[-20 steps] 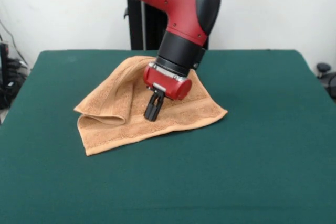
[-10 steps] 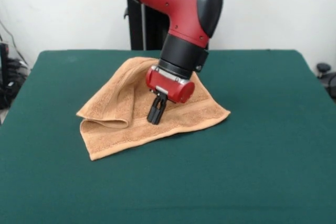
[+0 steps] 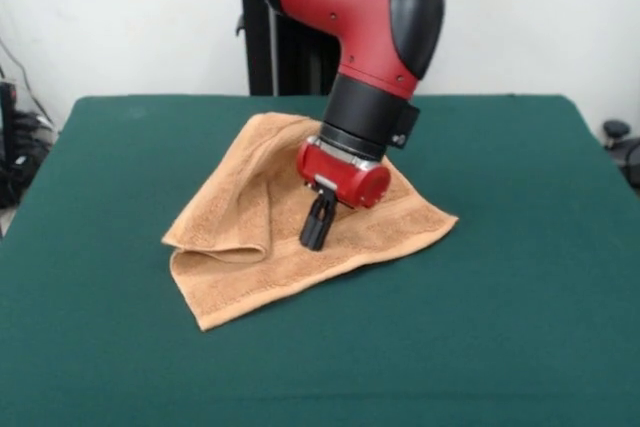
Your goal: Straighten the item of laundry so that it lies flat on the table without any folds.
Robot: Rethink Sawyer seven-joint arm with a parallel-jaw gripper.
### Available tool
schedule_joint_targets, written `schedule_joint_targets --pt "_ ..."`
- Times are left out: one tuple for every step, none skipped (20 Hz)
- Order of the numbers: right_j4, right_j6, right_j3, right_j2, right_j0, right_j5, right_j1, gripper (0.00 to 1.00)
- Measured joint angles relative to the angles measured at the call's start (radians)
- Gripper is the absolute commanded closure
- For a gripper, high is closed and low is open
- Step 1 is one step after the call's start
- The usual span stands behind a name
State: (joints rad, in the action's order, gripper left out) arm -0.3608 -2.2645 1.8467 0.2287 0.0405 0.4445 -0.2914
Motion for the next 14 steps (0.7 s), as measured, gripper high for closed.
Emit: schedule_joint_targets --pt "-0.006 0.000 0.000 -0.004 0.000 0.000 -0.001 1.00" --pt "-0.013 0.000 0.000 -0.007 0.000 0.000 -0.003 1.00" --pt "-0.022 0.000 0.000 -0.012 0.000 -0.001 -0.004 1.00" --pt "-0.034 0.000 0.000 -0.020 0.000 -0.001 -0.007 1.00" --pt "-0.045 0.000 0.000 -0.028 0.000 -0.001 -0.009 1.00" --pt "-0.054 0.000 0.000 -0.035 0.000 -0.001 -0.011 1.00" --pt "-0.066 0.000 0.000 -0.043 0.001 -0.001 -0.014 1.00" --pt "-0.077 0.000 0.000 -0.051 0.001 -0.002 -0.016 1.00" --pt "-0.088 0.000 0.000 -0.056 0.003 -0.003 -0.018 1.00" --pt "-0.093 0.000 0.000 -0.059 0.003 -0.004 -0.019 1.00" --pt "-0.123 0.000 0.000 -0.068 0.008 -0.008 -0.022 1.00" --pt "-0.134 0.000 0.000 -0.070 0.009 -0.009 -0.022 1.00" --pt "-0.142 0.000 0.000 -0.071 0.011 -0.010 -0.022 1.00" --pt "-0.150 0.000 0.000 -0.072 0.013 -0.010 -0.022 1.00"
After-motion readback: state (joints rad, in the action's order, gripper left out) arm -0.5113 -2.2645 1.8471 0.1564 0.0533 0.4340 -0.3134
